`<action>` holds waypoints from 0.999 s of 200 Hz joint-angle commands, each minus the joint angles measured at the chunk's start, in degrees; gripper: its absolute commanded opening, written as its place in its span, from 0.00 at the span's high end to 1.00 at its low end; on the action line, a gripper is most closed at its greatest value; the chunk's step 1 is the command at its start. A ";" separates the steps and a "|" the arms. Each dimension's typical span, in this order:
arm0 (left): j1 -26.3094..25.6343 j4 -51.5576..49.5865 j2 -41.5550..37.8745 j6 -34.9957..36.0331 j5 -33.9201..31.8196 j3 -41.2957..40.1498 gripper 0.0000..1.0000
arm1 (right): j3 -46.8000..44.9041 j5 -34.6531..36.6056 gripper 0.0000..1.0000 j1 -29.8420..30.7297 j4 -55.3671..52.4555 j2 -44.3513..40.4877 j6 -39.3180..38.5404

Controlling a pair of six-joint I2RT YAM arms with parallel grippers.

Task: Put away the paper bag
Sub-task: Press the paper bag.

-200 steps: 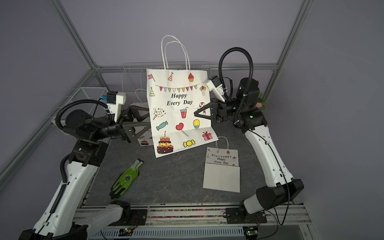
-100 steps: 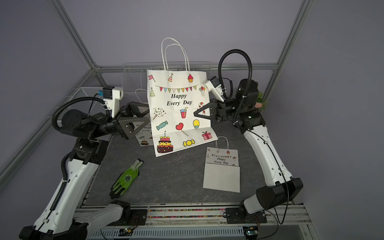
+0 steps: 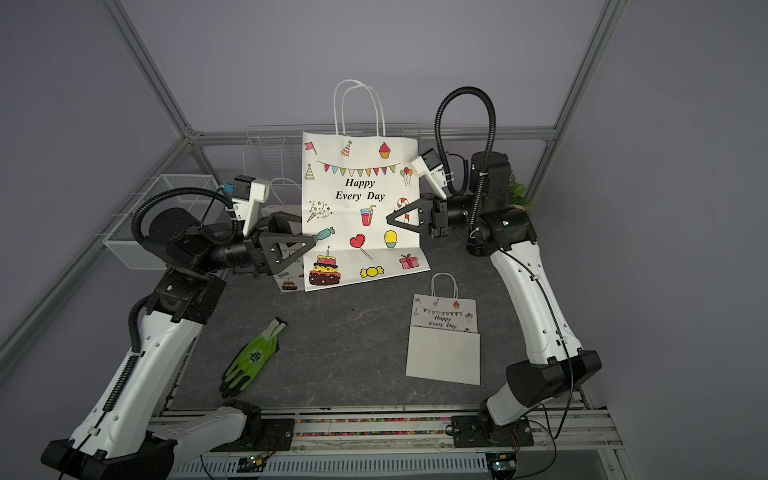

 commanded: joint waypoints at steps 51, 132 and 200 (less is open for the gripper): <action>-0.55 -3.43 2.16 2.71 -0.10 -1.11 0.58 | 0.48 9.74 0.93 1.59 -16.36 1.86 -14.06; -0.49 -6.30 3.30 5.40 -0.65 -2.45 1.00 | -4.36 11.68 0.80 1.59 -9.61 -3.49 -10.49; -0.41 -4.08 3.88 2.56 0.79 -3.36 1.00 | -19.55 6.01 0.40 1.51 2.94 -11.57 -5.58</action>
